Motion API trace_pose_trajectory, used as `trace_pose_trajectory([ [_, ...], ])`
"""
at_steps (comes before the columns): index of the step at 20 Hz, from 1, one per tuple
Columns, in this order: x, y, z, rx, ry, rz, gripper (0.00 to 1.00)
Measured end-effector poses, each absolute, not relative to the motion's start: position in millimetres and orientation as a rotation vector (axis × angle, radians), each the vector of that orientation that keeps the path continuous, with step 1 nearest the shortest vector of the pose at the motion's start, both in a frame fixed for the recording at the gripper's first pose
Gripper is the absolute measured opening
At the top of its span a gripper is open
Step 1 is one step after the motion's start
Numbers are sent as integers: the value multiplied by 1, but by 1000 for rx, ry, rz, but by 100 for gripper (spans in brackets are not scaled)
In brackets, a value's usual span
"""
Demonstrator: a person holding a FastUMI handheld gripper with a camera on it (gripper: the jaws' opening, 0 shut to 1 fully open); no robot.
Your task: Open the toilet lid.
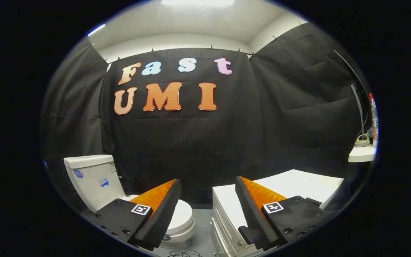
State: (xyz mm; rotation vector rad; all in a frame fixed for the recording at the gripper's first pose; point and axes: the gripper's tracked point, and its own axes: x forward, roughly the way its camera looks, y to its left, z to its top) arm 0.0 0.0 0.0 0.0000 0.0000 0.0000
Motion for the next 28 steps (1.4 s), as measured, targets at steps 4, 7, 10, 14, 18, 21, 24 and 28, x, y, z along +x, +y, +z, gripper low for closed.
trace_pose_trajectory([
  [4,-1,0,1,-4,0,1,98],
  [7,-1,-2,0,-3,1,-4,98],
  [10,-1,-2,1,-3,1,-6,98],
  [14,-1,-2,1,-3,3,-6,98],
  [18,-1,-3,1,-4,5,-8,98],
  [21,-2,-3,-1,-4,8,-9,98],
  [24,-1,-1,-1,4,12,-2,99],
  [28,0,-2,0,24,14,-7,99],
])
